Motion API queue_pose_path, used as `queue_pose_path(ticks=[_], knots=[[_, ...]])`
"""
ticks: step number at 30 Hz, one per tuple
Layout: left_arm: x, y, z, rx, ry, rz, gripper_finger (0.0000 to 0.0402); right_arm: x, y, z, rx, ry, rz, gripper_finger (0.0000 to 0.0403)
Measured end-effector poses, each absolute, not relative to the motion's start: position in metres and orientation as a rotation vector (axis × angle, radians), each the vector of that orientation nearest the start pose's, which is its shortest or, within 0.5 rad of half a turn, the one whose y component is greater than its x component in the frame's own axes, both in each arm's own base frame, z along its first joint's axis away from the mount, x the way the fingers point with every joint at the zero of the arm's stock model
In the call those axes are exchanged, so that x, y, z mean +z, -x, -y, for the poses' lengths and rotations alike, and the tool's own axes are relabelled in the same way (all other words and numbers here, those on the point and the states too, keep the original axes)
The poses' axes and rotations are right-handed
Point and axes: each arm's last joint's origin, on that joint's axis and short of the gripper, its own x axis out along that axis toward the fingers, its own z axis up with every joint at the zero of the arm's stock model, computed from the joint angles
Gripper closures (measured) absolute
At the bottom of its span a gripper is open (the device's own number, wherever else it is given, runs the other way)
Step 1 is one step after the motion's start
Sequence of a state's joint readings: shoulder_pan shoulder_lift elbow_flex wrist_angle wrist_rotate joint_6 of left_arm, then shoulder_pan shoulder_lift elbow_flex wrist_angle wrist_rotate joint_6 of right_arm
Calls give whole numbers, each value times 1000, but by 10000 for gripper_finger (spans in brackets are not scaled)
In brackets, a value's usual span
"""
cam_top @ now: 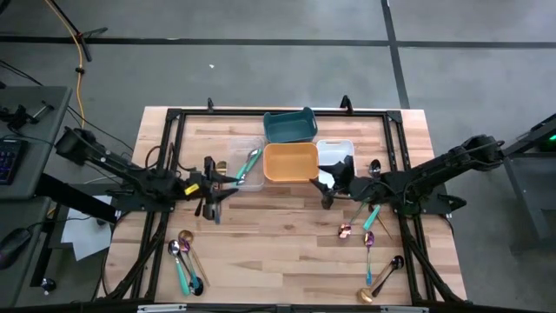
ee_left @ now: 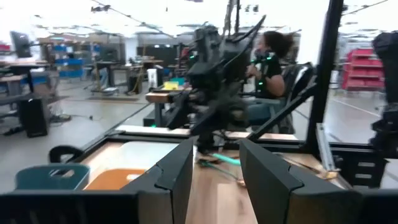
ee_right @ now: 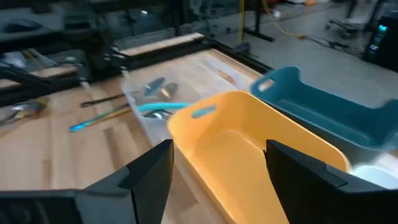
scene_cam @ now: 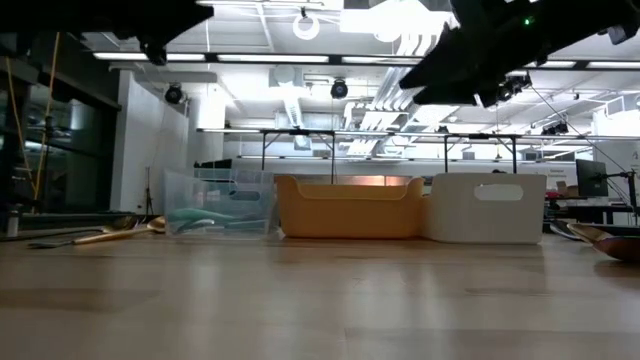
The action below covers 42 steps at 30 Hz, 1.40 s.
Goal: Sort silverware by color (type)
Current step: Put the turquoise blue spoon into the transparent bin
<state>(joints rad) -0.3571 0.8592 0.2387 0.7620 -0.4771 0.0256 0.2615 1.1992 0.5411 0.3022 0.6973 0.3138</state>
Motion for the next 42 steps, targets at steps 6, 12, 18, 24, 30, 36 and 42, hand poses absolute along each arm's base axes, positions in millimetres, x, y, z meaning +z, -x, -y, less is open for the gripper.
queue_pose_path(ticks=[6,12,18,24,30,36,42], knots=[[222,-168,46,143,60,122,275,218,-236,-44,-460,-127,-236,155],[222,-168,46,143,60,121,275,217,-237,-46,-419,-184,-237,155],[222,-168,46,143,60,120,275,213,-233,-61,-212,-478,-396,155],[221,-168,46,143,55,110,275,219,-209,-91,-391,-635,-763,155],[220,-168,46,142,62,101,275,223,-171,-113,-736,-785,-906,155],[220,-168,46,141,93,99,275,196,-145,-119,-1128,-876,-1020,155],[219,-168,46,141,91,93,275,180,-144,-120,-1252,-887,-1012,155]])
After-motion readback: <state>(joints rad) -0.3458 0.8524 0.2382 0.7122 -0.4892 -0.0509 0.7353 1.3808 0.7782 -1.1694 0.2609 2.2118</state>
